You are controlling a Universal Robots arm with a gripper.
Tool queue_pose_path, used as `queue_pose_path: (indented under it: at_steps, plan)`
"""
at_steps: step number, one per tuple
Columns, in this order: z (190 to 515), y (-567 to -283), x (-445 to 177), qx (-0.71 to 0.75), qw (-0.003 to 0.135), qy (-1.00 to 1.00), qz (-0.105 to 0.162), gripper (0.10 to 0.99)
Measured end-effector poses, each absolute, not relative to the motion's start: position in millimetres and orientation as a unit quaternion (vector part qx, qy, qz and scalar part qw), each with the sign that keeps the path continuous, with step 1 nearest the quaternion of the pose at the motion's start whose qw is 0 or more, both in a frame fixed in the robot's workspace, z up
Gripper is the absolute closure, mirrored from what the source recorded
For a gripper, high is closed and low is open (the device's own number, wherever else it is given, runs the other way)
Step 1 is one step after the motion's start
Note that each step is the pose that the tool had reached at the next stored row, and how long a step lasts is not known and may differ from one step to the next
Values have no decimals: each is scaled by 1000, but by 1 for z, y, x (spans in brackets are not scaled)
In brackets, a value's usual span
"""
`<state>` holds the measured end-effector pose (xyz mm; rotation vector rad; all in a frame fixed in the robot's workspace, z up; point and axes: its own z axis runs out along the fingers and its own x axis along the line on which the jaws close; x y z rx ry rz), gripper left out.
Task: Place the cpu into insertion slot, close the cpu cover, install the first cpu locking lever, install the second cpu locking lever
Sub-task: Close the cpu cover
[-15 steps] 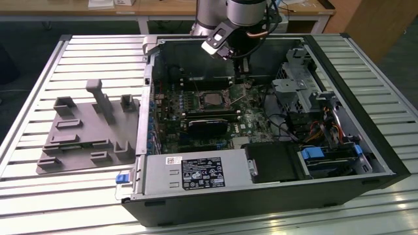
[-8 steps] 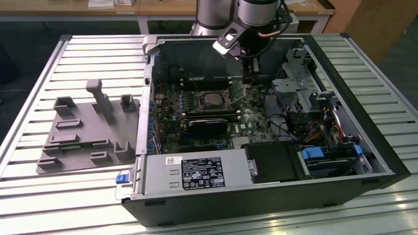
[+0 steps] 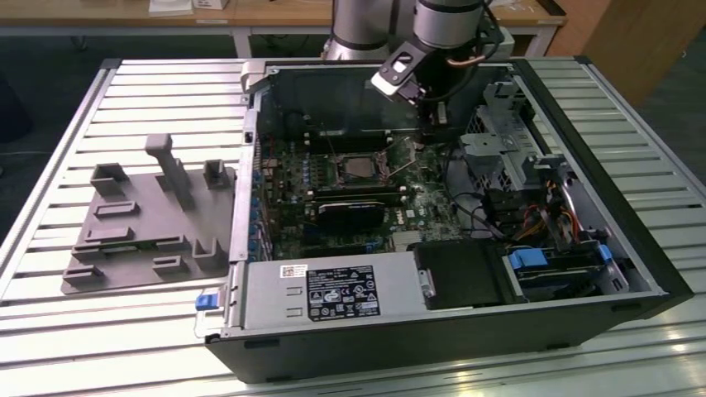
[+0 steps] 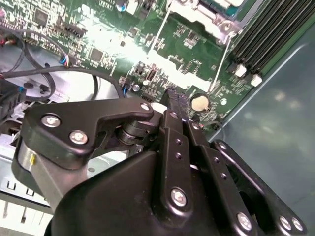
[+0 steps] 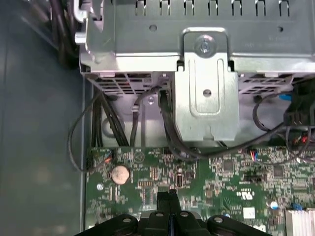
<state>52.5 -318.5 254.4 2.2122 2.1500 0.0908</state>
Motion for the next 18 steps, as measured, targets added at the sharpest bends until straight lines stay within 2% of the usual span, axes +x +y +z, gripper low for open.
queue_pose_path:
  at_steps: [18]
  plan:
    - [231, -319, 59, 717, 18, 697, 20, 984]
